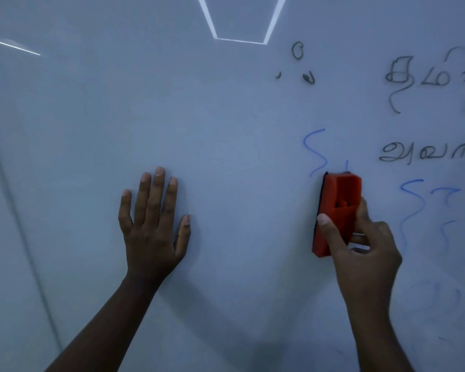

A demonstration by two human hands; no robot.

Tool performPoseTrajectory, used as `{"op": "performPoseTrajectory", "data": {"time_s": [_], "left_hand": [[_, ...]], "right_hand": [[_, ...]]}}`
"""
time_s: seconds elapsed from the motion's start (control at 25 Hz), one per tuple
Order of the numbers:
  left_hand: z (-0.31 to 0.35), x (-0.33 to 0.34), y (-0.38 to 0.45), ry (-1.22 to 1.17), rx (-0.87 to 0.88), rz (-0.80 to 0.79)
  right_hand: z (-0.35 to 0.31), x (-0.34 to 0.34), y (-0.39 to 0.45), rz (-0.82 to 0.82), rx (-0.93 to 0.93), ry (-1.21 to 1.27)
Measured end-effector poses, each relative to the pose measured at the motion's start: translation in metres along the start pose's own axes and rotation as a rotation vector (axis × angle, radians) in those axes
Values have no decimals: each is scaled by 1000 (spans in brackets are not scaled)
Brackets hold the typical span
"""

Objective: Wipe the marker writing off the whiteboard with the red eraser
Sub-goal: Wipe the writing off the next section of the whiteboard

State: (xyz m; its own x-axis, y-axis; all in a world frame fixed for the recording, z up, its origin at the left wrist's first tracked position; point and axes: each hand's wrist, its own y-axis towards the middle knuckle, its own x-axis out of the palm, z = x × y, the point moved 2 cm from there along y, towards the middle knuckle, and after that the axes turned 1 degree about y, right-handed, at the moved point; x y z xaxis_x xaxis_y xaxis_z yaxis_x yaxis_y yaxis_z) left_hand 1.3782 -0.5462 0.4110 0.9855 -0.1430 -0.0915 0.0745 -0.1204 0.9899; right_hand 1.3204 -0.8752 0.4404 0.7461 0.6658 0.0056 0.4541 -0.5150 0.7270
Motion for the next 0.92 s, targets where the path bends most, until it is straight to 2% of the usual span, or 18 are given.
{"op": "performPoseTrajectory", "data": {"time_s": [0.08,0.16,0.4,0.52,0.6,0.8,0.92], "left_hand": [[0,0,0,-2,-1,-4],[0,0,-1,-3,-3,-7],[-1,4,-6,-7,-16,-28],[-3,5,-6,-13,-11,-42],[-2,4,-7,-15,-9,-29],[-3,3,-7,-8,-14,-1],[7,-7,1,-49,-120,-1]], "right_hand": [[-13,10,7,60,-15,-20],[-30,26,6,43,-74,-103],[-79,87,-65,-289,-472,-345],[-94,102,-74,-306,-570,-388],[-100,99,-55,-252,-549,-366],[-71,45,4,-94,-284,-314],[-49,10,22,-38,-196,-390]]}}
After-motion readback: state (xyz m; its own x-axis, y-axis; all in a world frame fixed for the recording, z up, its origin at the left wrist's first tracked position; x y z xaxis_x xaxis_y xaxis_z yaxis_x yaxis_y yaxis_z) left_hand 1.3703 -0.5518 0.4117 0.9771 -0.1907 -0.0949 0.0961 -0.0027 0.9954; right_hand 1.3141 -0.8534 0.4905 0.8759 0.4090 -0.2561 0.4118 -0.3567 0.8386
